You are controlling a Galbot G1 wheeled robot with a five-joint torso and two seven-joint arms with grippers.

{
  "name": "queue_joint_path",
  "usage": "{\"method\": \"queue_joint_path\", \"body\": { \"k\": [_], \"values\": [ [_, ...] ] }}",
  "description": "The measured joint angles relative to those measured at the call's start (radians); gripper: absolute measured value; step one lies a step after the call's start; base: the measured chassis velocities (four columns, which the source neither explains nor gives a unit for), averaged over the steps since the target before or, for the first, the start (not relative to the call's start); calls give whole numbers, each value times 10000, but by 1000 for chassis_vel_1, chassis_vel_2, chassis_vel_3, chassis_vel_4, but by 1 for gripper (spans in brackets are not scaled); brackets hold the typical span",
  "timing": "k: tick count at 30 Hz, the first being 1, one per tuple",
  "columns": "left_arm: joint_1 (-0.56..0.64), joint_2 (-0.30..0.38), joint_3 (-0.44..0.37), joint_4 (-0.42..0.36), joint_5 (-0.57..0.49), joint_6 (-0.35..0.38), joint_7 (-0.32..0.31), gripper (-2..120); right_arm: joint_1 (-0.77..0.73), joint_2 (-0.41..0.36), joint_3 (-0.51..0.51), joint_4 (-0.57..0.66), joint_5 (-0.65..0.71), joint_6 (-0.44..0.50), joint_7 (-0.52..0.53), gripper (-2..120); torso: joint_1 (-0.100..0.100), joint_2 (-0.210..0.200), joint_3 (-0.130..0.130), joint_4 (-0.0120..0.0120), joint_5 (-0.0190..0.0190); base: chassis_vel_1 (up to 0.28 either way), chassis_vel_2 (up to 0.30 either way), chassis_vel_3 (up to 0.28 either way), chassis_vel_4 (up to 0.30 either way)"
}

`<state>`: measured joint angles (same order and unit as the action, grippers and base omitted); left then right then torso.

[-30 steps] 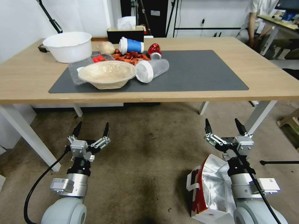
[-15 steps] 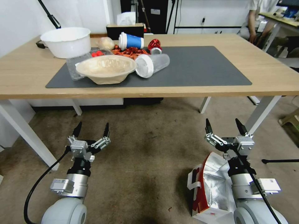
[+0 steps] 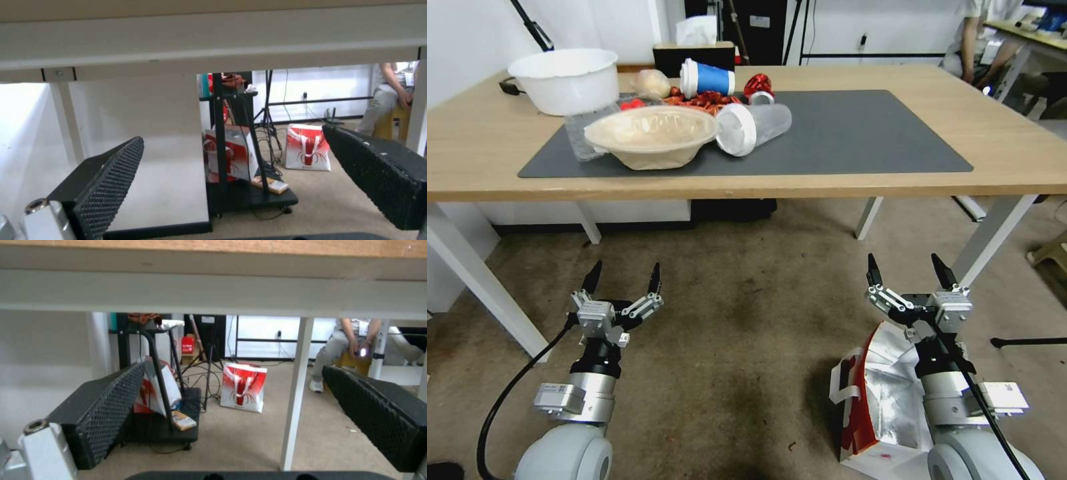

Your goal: Pick up the food delivery bag from the floor and place it on the table.

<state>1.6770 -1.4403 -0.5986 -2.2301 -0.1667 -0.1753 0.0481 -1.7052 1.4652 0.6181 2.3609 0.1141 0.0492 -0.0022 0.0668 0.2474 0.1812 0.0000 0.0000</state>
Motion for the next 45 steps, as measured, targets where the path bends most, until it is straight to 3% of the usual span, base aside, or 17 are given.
{"method": "queue_joint_path", "body": {
  "k": [45],
  "values": [
    [19, -38, 23, 5, 35, 35, 41, 100, -22, 16, 31, -46, 27, 93, -42, 100, -307, -1727, -1419, 0, 0, 0, 0, 0, 0]
  ]
}}
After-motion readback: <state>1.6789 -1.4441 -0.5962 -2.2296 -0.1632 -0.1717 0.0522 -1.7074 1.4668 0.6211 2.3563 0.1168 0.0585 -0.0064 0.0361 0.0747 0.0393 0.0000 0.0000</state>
